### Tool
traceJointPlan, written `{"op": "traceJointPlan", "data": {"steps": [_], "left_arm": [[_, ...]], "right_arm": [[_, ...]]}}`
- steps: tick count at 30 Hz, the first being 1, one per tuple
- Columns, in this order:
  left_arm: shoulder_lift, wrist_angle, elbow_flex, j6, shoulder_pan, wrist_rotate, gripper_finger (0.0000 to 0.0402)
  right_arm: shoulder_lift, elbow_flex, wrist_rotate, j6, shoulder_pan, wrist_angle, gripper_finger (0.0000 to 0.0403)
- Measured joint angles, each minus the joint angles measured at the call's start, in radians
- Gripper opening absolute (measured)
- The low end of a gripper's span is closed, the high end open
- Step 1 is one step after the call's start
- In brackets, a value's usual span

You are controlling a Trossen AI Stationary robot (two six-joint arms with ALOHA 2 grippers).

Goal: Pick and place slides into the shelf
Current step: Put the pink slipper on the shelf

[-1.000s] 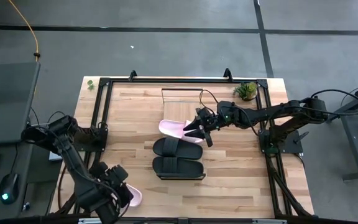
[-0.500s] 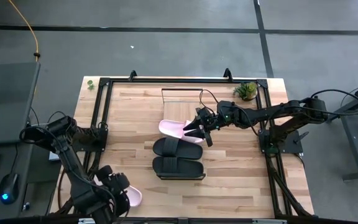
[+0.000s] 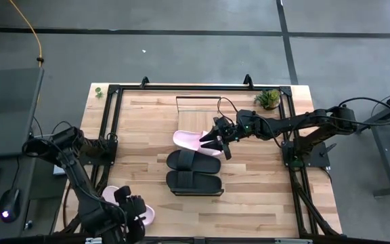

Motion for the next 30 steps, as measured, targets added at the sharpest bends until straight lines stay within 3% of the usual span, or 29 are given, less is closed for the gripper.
{"op": "traceJointPlan", "data": {"steps": [9, 14, 30], "left_arm": [[0.101, 0.005, -0.002, -0.062, 0.002, 0.188, 0.0193], [0.142, -0.095, -0.002, -0.138, 0.001, 0.31, 0.0193], [0.193, -0.267, -0.001, -0.225, 0.001, 0.416, 0.0193]], "right_arm": [[0.0, 0.0, 0.0, 0.0, 0.0, -0.004, 0.0126], [0.0, 0.0, -0.001, 0.0, 0.0, -0.004, 0.0126], [0.0, 0.0, -0.002, 0.0, 0.0, -0.012, 0.0126]]}}
